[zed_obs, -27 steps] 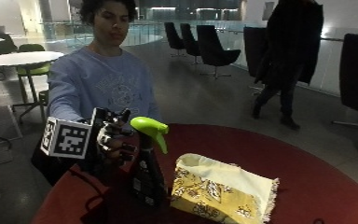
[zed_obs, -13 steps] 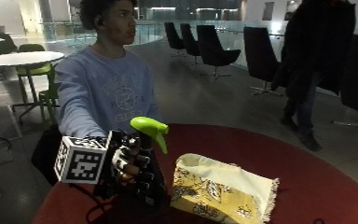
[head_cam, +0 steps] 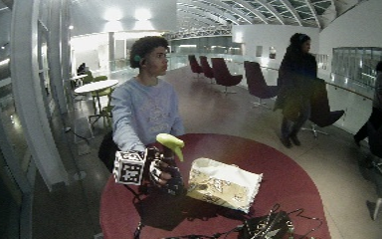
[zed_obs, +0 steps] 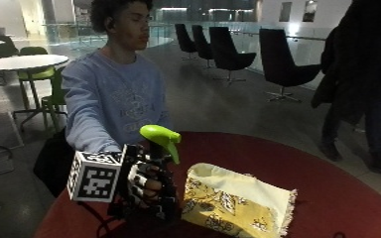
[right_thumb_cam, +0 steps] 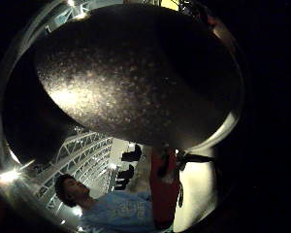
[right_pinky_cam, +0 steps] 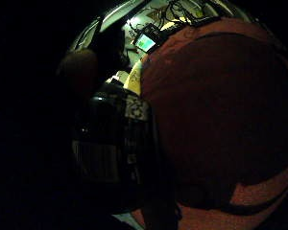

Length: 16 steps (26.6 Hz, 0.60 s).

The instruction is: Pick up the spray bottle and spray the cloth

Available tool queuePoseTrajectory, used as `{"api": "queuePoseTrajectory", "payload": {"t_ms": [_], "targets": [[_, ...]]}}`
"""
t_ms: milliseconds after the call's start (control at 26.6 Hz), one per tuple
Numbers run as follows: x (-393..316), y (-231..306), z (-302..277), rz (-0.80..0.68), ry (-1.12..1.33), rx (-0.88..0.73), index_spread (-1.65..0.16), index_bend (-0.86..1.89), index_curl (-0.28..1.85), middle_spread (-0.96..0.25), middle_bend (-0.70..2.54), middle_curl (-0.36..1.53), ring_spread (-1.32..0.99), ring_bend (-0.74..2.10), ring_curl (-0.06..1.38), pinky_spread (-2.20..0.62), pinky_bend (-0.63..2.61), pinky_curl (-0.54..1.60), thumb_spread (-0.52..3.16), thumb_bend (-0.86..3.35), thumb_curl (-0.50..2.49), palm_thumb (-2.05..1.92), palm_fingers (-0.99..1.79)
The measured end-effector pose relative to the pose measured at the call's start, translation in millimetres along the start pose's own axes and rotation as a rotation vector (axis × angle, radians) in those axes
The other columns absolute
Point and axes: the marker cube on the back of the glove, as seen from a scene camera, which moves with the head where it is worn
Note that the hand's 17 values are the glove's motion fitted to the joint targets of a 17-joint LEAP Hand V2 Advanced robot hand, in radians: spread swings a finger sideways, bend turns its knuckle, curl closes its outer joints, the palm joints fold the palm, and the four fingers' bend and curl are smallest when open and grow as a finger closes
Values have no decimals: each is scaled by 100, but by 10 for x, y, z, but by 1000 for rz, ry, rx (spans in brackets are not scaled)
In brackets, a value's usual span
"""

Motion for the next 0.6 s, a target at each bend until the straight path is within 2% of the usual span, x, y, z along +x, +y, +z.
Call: {"api": "queuePoseTrajectory", "payload": {"t_ms": [113, 263, 600], "targets": [[-19, -12, -4, -17, 21, 25, -34, 25, 29, -8, 32, 40, -4, 41, 30, 18, 20, 31, 97, 10, 35, 72, 95], [-59, -17, -12, -44, 61, 22, -31, 20, 31, -10, 27, 39, -6, 39, 31, 15, 27, 33, 98, 10, 38, 78, 103], [-404, -138, -55, -9, 182, -152, -28, 13, 33, -10, 25, 41, -7, 42, 35, 10, 30, 37, 89, 8, 45, 90, 110]]}}
